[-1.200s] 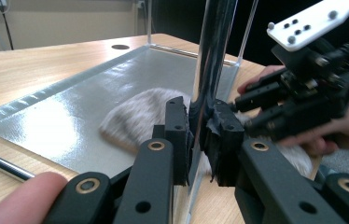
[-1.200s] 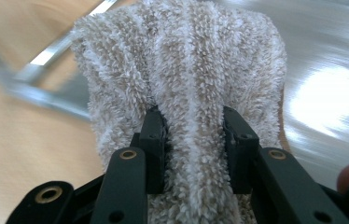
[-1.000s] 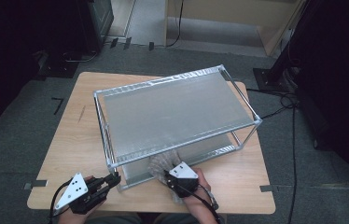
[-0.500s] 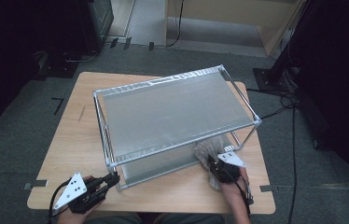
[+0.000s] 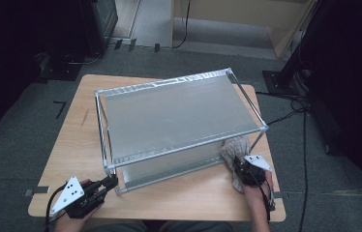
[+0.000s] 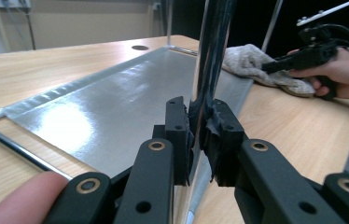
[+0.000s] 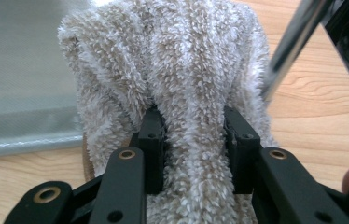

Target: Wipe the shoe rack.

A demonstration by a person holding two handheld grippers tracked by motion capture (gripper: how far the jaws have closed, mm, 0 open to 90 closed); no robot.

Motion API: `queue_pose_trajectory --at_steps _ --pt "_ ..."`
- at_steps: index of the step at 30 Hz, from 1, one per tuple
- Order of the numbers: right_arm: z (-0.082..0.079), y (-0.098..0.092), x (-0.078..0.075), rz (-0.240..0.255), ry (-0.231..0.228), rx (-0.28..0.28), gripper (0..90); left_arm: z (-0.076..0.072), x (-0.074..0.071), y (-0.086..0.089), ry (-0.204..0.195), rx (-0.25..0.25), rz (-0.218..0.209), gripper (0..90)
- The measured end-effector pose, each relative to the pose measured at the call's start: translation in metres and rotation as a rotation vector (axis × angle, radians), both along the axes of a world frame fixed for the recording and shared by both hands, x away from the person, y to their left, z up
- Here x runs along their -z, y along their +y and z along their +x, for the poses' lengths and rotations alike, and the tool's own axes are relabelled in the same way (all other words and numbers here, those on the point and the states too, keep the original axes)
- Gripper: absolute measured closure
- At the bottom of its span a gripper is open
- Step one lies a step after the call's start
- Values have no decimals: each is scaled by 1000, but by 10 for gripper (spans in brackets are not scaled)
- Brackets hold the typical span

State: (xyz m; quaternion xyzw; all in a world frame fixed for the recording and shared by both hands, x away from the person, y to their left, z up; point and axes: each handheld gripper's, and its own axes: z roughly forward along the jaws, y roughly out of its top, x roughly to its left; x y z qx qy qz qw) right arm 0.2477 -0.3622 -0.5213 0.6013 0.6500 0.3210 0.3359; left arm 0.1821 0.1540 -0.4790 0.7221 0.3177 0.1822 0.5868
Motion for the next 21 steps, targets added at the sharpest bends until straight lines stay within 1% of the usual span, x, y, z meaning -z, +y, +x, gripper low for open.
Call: queue_pose_trajectory --at_steps 3,6,9,13,14,15,16,17,18,19,20,21 --pt "1 -1 0 -6 -1 -6 664 2 0 3 3 -16 -5 803" --pt "1 -1 0 3 3 -5 666 2 0 3 4 -20 -8 803" --pt "2 -2 -2 50 1 4 673 1 1 2 5 -11 -13 802" --pt "-3 7 -12 33 -38 -39 679 -1 1 -1 1 -16 -7 802" --pt "-3 7 -12 33 -38 -39 679 -1 1 -1 1 -16 -7 799" --pt "-9 11 -18 34 -48 -45 680 -1 1 0 1 -15 -9 799" --pt "-12 12 -20 40 -52 -47 680 -1 1 0 1 -13 -5 797" --pt "-16 12 -22 47 -57 -46 680 0 0 0 6 -5 -7 793" --pt "-19 13 -24 53 -63 -47 680 1 0 1 17 18 -11 785" --pt "-24 13 -26 60 -68 -45 680 3 -1 2 27 55 -9 750" --pt "-28 12 -28 59 -73 -47 679 4 -1 2 27 86 5 694" --pt "-32 11 -29 62 -76 -45 679 4 -2 3 13 94 22 683"
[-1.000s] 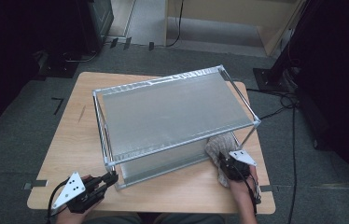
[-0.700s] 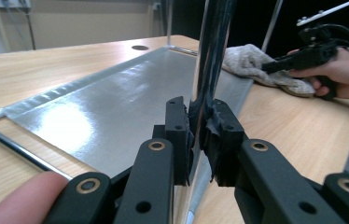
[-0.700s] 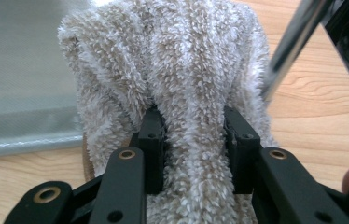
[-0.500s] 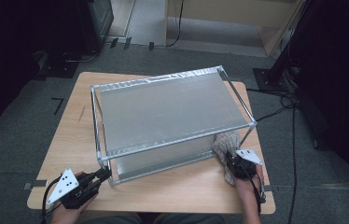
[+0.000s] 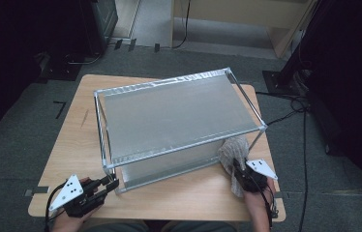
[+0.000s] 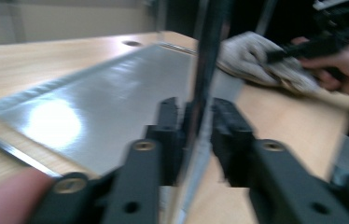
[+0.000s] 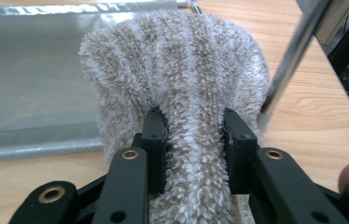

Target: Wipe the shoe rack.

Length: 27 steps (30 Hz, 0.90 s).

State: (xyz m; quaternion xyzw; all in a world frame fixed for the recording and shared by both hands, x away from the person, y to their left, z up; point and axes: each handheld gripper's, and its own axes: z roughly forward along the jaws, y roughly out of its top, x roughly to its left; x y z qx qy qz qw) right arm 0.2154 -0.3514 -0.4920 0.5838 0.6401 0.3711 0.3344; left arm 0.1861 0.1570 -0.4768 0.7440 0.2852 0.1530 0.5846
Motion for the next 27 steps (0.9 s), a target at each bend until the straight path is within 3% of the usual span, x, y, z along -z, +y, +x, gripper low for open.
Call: queue_pose_trajectory --at_steps 2,5,7,14,17,27 --pt "-9 -4 -4 13 -5 7 679 2 -1 3 -19 -13 11 733" --pt "-24 -12 -10 31 -16 25 680 9 -4 5 -3 -9 -5 789" --pt "-31 -20 -15 52 -22 46 679 12 -6 3 2 -10 -1 795" --pt "-50 -31 -37 54 -66 112 680 12 -8 -2 21 7 8 799" --pt "-56 -31 -49 63 -105 148 683 14 -8 -4 18 34 17 800" --pt "-66 -28 -87 69 -234 216 684 16 -6 -3 4 36 15 803"
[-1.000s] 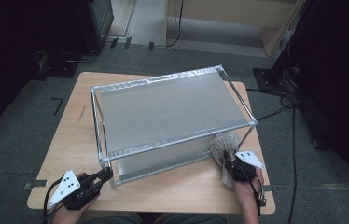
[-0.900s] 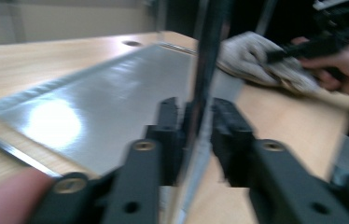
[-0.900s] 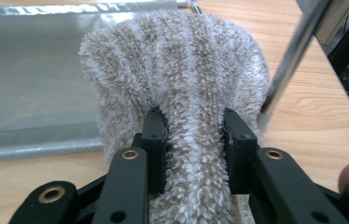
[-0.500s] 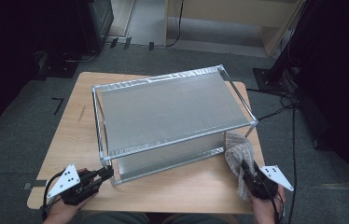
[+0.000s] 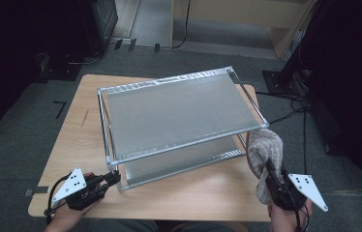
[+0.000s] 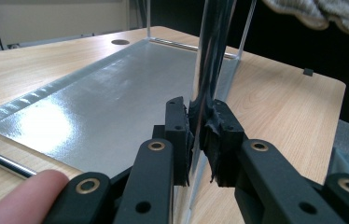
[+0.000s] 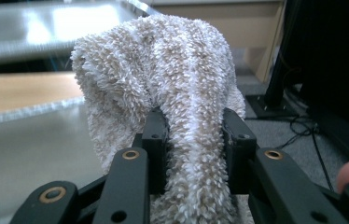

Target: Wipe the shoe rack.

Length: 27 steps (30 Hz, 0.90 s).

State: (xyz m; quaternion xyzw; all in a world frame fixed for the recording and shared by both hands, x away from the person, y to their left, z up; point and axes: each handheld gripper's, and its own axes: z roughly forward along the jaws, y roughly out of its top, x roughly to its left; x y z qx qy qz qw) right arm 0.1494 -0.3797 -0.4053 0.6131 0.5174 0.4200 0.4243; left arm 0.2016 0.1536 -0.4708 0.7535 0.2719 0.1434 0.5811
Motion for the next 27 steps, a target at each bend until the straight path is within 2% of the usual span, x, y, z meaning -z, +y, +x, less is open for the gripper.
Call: queue_pose_trajectory --at_steps 4,7,11,13,15,19,21,22,24,27 --pt "1 4 -19 21 -65 5 684 -1 0 0 -5 1 1 803" --pt "8 11 -33 14 -108 -11 684 -1 1 0 -8 -1 1 803" --pt "25 26 -55 -8 -157 -30 683 -1 1 0 -12 2 1 804" --pt "36 32 -62 -35 -177 -43 681 -1 1 0 -12 3 0 804" --pt "50 37 -67 -44 -180 -52 678 -1 1 1 -12 3 -2 804" --pt "80 43 -66 -44 -152 -82 672 0 1 1 -13 4 -3 805" --pt "91 44 -62 -45 -117 -92 671 0 1 1 -14 6 -2 805" --pt "100 45 -55 -46 -77 -101 671 0 1 1 -14 6 -1 805" --pt "107 47 -44 -44 -42 -110 674 0 1 1 -13 6 -2 805" --pt "107 52 -34 -24 -70 -108 683 0 2 1 -8 7 -9 805"
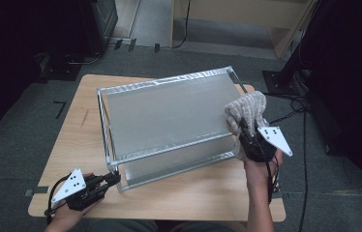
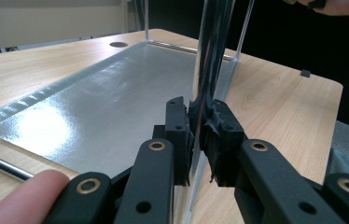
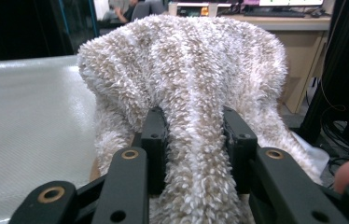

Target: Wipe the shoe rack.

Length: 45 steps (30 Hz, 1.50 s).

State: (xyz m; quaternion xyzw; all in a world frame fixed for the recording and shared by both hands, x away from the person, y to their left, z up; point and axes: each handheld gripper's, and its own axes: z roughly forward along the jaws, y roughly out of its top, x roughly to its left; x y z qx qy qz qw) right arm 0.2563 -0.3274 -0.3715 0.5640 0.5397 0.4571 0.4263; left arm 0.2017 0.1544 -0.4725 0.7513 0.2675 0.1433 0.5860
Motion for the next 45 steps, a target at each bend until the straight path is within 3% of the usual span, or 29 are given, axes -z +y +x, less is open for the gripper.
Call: queue_pose_trajectory --at_steps 2,6,14,28,34,40,43,45 --pt "-3 4 1 25 -6 -10 689 0 0 0 1 -2 -2 804" --pt "-9 15 1 24 -2 -57 692 -1 0 -3 7 -4 0 805" --pt "-22 62 6 35 -38 -142 699 -5 1 -13 3 13 -7 805" --pt "-52 151 9 12 -70 -366 709 -9 1 -26 2 52 -7 807" --pt "-65 182 9 25 -72 -443 710 -10 2 -28 4 60 -10 806" --pt "-81 216 7 -1 -70 -535 709 -12 2 -31 0 71 -4 807" --pt "-88 230 6 36 -59 -609 706 -12 2 -31 -4 79 -2 807" --pt "-91 236 6 37 -67 -617 706 -12 3 -30 -6 81 -5 807"
